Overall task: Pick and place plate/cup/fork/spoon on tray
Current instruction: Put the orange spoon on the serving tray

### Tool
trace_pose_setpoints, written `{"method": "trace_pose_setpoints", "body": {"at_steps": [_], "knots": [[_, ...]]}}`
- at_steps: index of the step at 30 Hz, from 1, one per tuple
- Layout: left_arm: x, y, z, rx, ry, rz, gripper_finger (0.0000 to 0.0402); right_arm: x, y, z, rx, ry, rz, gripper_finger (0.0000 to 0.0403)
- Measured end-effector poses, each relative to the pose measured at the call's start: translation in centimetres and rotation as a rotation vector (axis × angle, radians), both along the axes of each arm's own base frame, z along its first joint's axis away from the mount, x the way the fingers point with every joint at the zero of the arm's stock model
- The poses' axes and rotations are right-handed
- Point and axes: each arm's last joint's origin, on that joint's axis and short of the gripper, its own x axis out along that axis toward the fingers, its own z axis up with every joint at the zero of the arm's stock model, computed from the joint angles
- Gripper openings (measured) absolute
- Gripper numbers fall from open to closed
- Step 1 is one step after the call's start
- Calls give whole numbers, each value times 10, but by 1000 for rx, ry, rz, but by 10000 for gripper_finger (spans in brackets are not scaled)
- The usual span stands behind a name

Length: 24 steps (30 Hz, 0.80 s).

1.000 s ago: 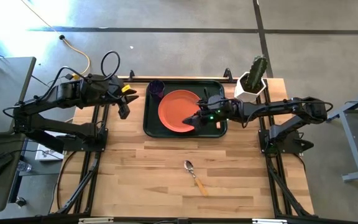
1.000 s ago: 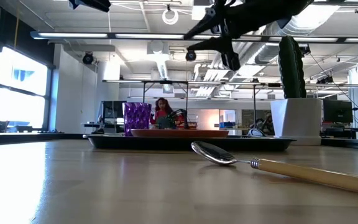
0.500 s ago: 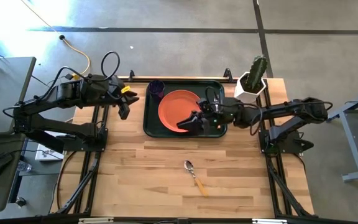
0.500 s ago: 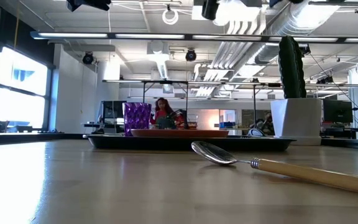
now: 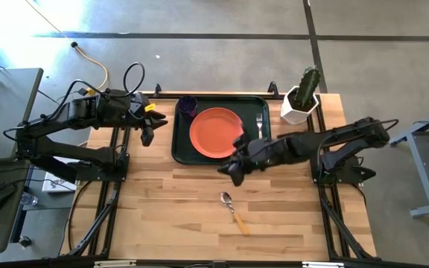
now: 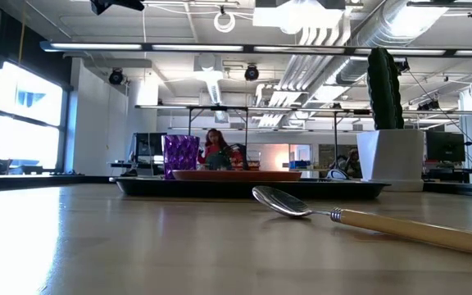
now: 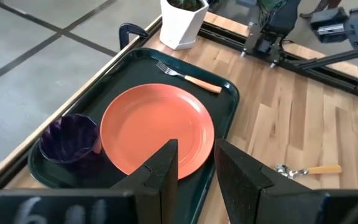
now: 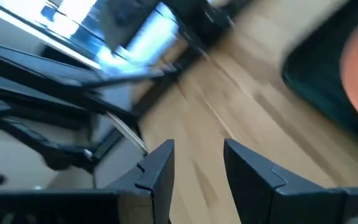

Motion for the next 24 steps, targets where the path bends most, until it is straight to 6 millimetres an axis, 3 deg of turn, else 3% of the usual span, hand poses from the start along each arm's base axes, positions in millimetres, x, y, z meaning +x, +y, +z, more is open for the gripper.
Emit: {"method": "trace_pose_setpoints", "body": {"at_steps": [11,24], "knots": [[-1,0,-1,17,18,-12,94,8,47,-55,140,365,-79,128],[-1,0,-1,44,28,-30,94,27,77,-121,138,587,-120,128]]}}
